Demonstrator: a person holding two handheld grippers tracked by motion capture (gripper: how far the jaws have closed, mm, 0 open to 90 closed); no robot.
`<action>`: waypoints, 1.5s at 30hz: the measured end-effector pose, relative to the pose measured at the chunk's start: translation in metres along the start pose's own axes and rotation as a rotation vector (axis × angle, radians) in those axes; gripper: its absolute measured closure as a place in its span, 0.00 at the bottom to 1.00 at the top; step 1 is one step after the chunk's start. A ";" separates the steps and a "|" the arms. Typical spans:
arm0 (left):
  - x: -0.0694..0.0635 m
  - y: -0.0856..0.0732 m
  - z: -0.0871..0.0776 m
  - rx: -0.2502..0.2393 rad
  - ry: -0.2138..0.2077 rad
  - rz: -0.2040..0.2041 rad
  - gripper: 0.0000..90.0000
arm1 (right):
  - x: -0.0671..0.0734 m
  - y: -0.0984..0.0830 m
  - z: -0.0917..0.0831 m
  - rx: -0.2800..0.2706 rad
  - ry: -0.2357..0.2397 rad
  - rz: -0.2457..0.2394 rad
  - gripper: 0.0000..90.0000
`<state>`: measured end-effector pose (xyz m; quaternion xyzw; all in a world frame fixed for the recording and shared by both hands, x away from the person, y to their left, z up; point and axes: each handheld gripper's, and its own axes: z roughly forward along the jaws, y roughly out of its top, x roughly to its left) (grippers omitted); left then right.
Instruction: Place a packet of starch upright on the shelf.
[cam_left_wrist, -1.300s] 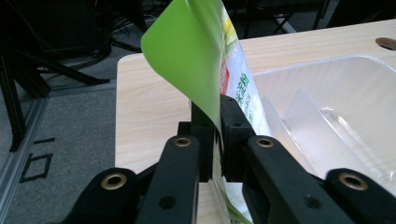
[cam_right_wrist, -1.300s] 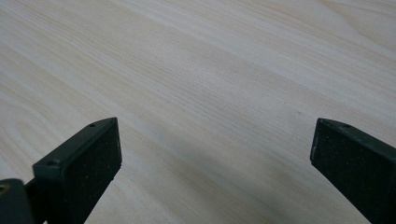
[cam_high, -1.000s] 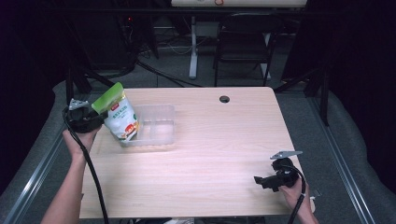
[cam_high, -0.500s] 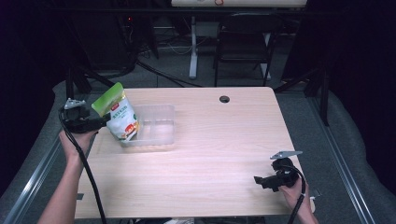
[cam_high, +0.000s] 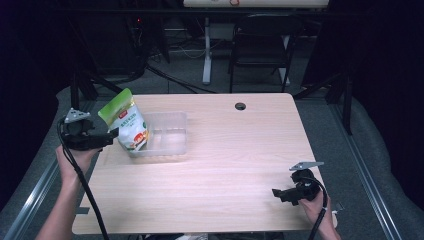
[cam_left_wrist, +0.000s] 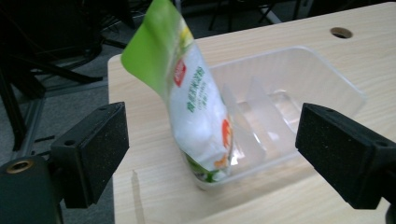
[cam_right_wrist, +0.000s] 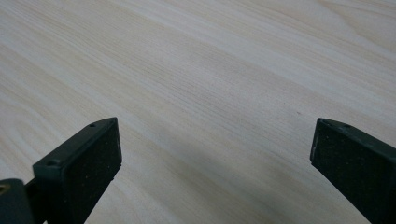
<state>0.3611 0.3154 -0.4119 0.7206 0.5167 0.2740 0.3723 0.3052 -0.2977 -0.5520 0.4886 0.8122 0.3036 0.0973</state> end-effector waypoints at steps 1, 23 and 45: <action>-0.002 -0.001 -0.003 -0.003 -0.001 0.003 0.11 | 0.000 0.000 0.000 0.000 0.000 -0.001 0.02; -0.059 -0.059 -0.027 0.070 -0.114 0.090 0.08 | 0.000 0.000 0.001 0.002 0.001 -0.007 0.02; -0.090 -0.114 0.005 0.259 -0.208 0.103 0.05 | 0.000 0.000 0.001 0.010 0.007 -0.004 0.02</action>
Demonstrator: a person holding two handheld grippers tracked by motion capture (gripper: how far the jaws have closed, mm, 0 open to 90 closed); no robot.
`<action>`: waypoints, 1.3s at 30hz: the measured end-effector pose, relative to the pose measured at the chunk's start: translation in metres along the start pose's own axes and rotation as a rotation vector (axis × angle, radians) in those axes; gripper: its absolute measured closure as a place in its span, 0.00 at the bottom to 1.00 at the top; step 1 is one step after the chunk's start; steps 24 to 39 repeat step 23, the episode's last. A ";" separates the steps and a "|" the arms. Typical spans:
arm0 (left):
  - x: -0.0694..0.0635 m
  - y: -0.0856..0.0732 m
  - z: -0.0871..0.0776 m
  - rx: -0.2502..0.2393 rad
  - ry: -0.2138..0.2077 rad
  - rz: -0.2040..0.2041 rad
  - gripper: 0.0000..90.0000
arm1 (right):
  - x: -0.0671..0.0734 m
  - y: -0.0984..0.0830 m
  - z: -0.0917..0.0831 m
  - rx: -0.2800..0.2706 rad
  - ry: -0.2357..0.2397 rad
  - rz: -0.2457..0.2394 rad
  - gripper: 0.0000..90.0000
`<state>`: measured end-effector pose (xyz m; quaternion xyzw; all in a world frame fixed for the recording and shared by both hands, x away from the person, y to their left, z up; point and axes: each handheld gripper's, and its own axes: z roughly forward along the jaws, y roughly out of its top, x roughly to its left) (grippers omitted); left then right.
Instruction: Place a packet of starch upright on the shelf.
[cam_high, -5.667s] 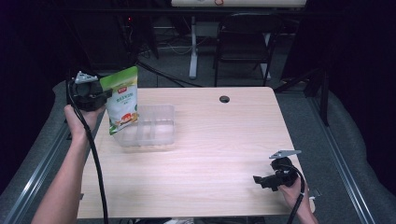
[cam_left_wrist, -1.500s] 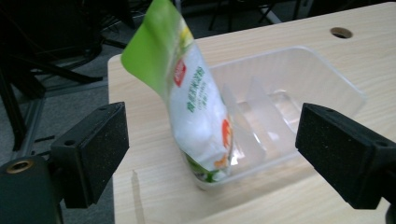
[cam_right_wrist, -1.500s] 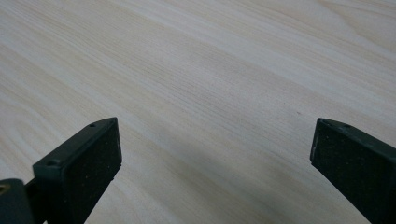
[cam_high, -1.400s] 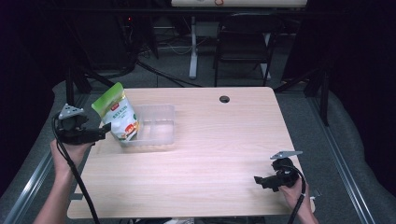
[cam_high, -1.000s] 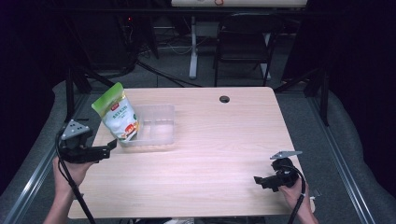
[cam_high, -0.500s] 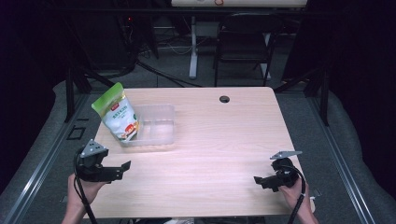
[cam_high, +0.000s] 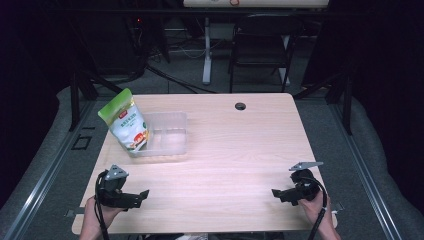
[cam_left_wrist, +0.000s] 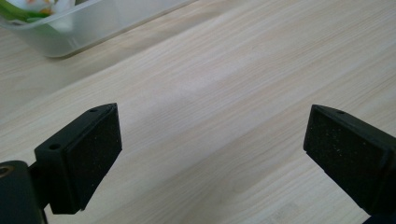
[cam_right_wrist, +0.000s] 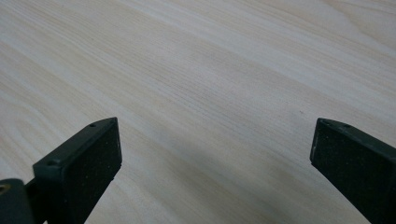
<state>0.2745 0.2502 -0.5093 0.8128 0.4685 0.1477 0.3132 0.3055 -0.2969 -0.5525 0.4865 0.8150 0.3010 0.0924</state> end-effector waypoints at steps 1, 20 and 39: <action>0.001 0.000 0.002 0.014 0.006 0.008 0.04 | 0.000 0.000 0.000 -0.001 -0.001 -0.001 0.02; 0.017 -0.014 0.027 0.073 -0.006 -0.031 0.02 | 0.001 0.000 0.001 -0.001 0.010 -0.008 0.02; 0.017 -0.014 0.027 0.072 -0.013 -0.040 0.02 | 0.001 0.000 0.001 -0.001 0.004 -0.009 0.02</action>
